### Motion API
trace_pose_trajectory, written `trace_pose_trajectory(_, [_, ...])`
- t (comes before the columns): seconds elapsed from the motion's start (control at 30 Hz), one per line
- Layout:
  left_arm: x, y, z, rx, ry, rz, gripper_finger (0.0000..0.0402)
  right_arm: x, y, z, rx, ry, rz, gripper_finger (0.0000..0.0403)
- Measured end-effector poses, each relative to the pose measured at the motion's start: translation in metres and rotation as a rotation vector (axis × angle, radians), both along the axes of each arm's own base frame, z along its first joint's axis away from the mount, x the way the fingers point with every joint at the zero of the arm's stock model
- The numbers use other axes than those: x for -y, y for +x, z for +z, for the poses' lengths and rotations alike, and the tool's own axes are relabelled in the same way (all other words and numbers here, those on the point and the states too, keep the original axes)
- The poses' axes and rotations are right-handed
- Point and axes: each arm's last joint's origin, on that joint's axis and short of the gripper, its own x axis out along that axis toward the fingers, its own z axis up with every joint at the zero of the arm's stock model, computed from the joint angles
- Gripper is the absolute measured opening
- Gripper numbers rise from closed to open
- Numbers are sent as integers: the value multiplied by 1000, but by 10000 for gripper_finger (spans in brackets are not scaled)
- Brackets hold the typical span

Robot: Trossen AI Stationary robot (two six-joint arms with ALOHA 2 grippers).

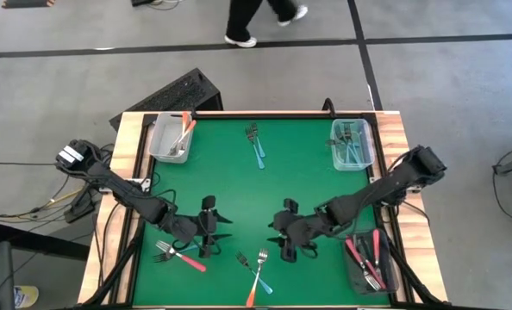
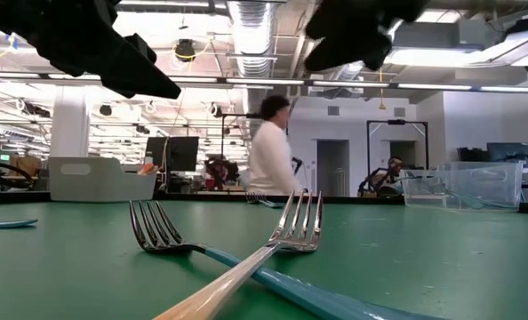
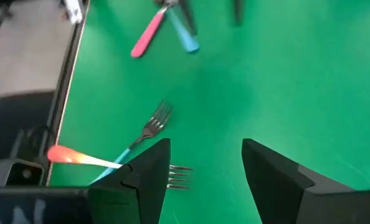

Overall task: Sort silverware by color (type)
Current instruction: Put the orange fork into the white bin

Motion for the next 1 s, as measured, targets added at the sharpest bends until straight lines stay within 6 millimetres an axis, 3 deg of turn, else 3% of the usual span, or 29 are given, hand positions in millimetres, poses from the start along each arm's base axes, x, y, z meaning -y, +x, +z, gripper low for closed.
trace_pose_trajectory(0.27, [1,-1,-1,-20,-53,-11,169,-8,30,-27,-62,-30,154,223])
trace_pose_trajectory(0.4, [1,-2,-2,-32,-74,5,169,-11,42,-38,-99,0,122,223])
trace_pose_trajectory(0.63, [1,-2,-3,-40,-80,13,169,0,40,-66,-295,77,-5,223])
trace_pose_trajectory(1.0, [0,-2,-4,-39,-64,29,169,-3,53,-93,-332,181,44,223])
